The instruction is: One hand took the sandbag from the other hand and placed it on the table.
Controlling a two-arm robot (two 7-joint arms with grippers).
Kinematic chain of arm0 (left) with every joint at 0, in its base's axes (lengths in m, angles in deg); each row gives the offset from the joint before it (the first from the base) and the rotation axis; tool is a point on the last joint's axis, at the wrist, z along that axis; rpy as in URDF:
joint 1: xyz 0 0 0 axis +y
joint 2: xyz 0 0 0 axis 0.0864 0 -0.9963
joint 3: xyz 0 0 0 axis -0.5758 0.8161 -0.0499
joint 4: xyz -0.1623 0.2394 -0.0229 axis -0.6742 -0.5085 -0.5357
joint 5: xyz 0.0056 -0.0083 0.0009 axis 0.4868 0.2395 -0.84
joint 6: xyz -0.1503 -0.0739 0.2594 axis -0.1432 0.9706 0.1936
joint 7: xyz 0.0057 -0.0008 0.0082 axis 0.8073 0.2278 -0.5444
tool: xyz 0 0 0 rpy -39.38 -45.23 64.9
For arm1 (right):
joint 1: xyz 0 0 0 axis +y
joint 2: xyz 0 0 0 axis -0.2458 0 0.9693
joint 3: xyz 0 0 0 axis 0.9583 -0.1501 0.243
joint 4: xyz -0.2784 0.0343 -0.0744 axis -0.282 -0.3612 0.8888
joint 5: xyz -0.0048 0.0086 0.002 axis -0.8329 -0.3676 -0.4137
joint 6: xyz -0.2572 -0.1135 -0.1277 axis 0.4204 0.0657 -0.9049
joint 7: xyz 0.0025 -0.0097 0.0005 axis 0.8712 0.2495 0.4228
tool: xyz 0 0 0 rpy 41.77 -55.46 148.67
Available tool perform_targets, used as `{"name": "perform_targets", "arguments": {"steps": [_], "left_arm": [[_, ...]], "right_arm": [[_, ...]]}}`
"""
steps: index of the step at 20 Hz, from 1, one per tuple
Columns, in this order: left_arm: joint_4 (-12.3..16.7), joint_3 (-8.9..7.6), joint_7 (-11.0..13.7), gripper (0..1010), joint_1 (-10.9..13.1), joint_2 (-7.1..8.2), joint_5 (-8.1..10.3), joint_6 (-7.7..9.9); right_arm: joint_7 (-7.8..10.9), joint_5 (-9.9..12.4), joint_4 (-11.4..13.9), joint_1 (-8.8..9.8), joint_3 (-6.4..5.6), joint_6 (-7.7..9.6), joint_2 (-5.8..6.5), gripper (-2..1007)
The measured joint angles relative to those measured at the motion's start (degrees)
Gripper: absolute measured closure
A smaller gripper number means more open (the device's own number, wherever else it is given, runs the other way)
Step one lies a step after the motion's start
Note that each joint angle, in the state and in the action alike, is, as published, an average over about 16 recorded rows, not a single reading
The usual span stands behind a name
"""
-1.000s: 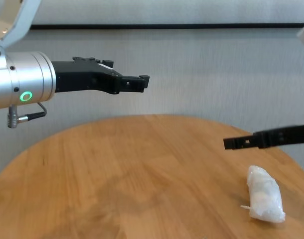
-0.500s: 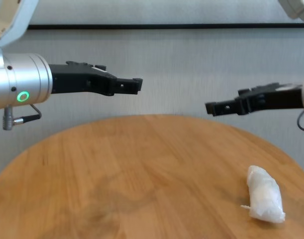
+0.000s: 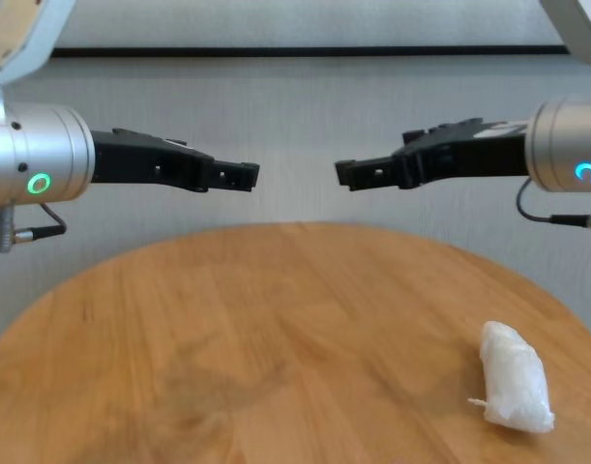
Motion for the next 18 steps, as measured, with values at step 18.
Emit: {"name": "perform_targets", "arguments": {"steps": [18], "left_arm": [[2.15,-2.43,-2.76,8,2.08,-1.51,-3.44,2.27]], "right_arm": [[0.52,-3.01,0.59,-0.47,0.31,0.79,-5.39,4]]}}
